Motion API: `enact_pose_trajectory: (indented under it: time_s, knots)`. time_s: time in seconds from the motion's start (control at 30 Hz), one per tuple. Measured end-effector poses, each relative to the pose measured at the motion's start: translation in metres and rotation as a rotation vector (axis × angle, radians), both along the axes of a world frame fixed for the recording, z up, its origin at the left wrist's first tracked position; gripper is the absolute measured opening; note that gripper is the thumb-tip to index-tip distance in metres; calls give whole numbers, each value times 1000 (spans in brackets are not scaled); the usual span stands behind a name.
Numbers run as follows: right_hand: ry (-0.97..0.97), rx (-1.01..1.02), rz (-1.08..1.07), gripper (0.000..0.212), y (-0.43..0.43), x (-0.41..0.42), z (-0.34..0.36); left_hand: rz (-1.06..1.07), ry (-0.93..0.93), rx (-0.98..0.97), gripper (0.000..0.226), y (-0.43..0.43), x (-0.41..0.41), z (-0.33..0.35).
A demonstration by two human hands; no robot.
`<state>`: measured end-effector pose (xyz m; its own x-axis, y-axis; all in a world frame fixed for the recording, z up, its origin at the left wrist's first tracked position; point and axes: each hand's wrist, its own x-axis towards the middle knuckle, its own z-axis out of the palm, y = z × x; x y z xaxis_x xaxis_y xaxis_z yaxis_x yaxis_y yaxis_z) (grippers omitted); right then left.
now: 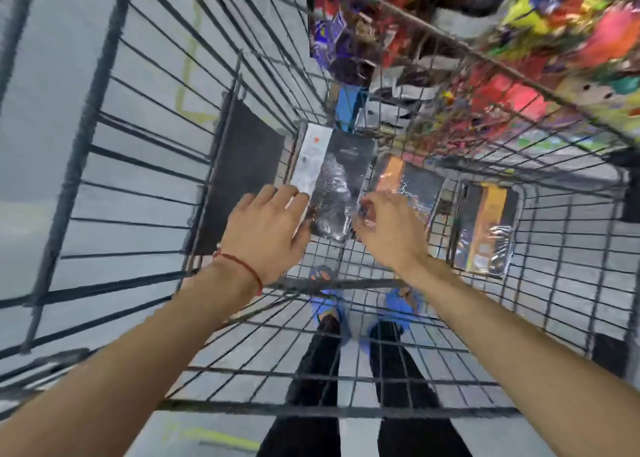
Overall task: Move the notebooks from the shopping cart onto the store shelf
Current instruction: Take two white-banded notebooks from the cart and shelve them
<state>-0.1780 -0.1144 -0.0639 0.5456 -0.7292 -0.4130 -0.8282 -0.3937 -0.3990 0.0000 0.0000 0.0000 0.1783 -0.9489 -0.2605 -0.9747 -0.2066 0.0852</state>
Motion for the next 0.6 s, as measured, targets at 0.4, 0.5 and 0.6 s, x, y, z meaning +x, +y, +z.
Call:
enact_pose_trajectory:
  time_s: [0.4, 0.5, 0.6]
  knots:
    - [110, 145, -369, 89, -3, 53, -53, 6, 27, 6, 35, 5, 16, -35]
    - [131, 152, -405, 85, -8, 54, -53, 31, 40, 34, 34, 6, 18, -36]
    - [114, 161, -447, 79, -9, 53, -59, 44, 51, 39, 32, 8, 19, -36]
